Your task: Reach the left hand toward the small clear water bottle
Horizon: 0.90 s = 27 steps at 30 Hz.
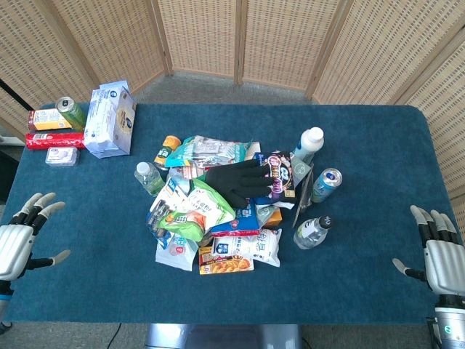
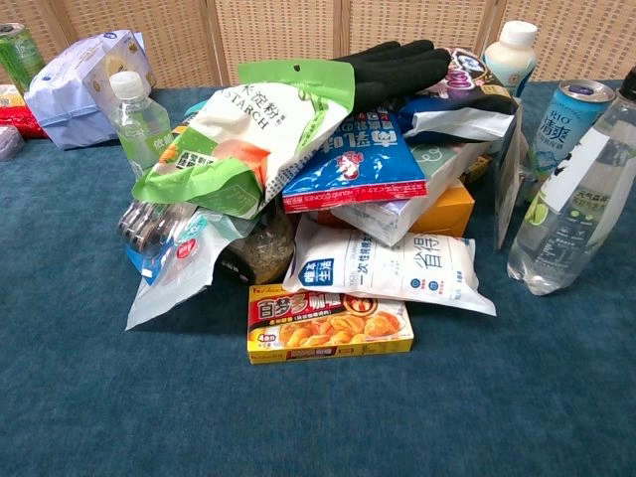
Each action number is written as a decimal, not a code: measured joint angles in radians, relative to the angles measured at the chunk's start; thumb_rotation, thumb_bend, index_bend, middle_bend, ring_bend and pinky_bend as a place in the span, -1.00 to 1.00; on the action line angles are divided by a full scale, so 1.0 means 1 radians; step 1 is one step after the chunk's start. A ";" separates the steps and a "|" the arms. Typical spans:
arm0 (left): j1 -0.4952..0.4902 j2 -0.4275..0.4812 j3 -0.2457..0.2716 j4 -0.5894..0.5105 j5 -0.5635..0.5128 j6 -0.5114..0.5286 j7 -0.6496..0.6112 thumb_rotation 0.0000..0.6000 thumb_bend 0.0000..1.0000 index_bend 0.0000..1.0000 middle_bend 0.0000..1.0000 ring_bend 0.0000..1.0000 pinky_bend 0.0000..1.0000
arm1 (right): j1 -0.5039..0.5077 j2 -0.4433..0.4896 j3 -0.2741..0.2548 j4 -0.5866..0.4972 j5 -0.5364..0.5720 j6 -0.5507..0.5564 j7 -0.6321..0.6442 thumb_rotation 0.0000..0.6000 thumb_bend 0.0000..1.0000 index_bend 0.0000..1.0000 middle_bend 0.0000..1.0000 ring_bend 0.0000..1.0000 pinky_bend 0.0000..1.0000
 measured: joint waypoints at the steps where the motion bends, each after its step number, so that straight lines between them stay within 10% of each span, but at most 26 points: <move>1: -0.001 -0.002 -0.001 0.004 -0.002 -0.002 -0.004 1.00 -1.00 -0.62 -1.00 -1.00 -0.54 | 0.000 0.000 0.000 0.000 0.000 0.000 0.000 1.00 -1.00 -1.00 -1.00 -1.00 -1.00; 11: -0.026 -0.087 -0.029 0.097 -0.001 -0.009 -0.130 1.00 -1.00 -0.57 -1.00 -1.00 -0.61 | 0.010 -0.011 -0.002 0.008 0.006 -0.021 -0.004 1.00 -1.00 -1.00 -1.00 -1.00 -1.00; 27: -0.253 -0.486 -0.176 0.511 -0.116 -0.210 -0.395 1.00 -1.00 -0.78 -1.00 -1.00 -0.86 | 0.010 -0.008 0.009 0.013 0.026 -0.021 0.011 1.00 -1.00 -1.00 -1.00 -1.00 -1.00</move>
